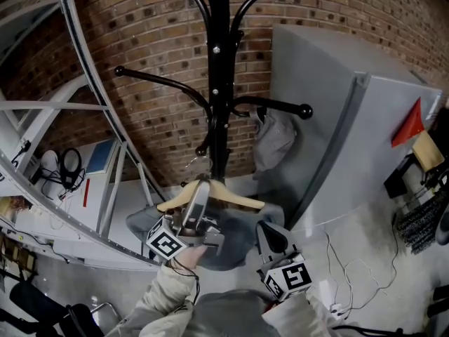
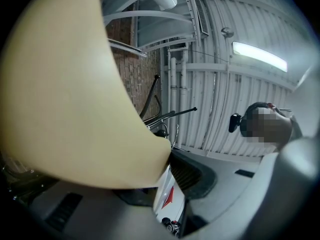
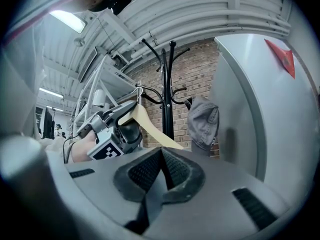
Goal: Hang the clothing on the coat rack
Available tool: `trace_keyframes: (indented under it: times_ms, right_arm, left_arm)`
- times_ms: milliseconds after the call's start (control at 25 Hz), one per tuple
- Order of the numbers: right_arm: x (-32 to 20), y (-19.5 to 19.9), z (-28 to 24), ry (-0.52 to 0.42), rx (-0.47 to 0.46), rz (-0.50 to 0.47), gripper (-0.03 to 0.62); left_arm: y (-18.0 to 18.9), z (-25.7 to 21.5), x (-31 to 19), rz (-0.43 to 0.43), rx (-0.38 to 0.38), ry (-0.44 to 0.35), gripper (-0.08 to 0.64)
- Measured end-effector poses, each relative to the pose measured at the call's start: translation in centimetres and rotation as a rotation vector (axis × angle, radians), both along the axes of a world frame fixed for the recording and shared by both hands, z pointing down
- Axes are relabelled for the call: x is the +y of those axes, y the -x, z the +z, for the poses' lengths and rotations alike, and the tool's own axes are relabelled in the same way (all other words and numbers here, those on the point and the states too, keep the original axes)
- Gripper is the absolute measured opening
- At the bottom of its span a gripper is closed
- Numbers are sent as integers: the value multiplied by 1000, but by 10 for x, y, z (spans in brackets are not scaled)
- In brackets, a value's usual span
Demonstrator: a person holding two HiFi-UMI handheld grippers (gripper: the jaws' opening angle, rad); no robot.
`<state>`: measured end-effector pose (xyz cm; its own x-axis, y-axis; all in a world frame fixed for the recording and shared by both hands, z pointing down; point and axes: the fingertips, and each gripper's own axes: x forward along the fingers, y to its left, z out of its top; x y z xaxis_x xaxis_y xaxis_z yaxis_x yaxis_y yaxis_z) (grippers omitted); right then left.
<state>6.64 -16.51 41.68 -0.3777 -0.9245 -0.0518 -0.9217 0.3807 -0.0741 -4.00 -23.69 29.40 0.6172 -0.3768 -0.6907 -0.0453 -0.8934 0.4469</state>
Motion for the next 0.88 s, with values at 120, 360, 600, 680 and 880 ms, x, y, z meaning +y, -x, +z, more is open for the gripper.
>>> trace_keyframes:
  times_ms: [120, 360, 600, 680, 880]
  right_arm:
    - [-3, -2, -1, 1, 4, 0, 23]
    - [-12, -8, -1, -3, 4, 16, 23]
    - [-22, -17, -2, -9, 3, 34, 23]
    - [-26, -19, -2, -9, 3, 37, 23]
    - [-33, -21, -3, -12, 5, 36, 23]
  left_arm:
    - [-2, -2, -6, -2, 3, -7, 104]
    - [-5, 2, -22, -1, 8, 4, 104]
    - [-9, 6, -38, 12, 23, 10, 104]
    - [-10, 9, -42, 14, 21, 19, 104]
    - [-16, 14, -53, 16, 15, 31, 104]
